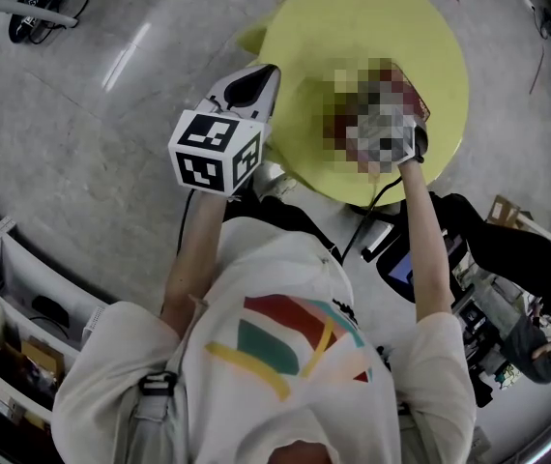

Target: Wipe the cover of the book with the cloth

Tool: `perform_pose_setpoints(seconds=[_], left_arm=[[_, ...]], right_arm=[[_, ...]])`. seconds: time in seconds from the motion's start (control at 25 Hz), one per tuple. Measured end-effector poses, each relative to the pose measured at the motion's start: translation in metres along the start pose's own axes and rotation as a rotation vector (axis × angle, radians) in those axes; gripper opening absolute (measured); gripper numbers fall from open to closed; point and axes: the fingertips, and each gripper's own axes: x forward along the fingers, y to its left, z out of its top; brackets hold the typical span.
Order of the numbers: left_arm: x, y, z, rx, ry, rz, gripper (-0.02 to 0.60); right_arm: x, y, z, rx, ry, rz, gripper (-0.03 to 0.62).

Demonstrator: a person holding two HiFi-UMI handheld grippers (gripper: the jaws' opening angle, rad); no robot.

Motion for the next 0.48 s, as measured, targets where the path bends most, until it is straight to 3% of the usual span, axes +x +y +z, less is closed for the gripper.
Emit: perform_pose_setpoints(seconds=[0.48], left_arm=[[0.002,-0.011,0.01,0.03,-0.019,-0.022,0.015]], right_arm=[[-0.013,0.107,0.028,-0.015,-0.08,0.166,0.029]])
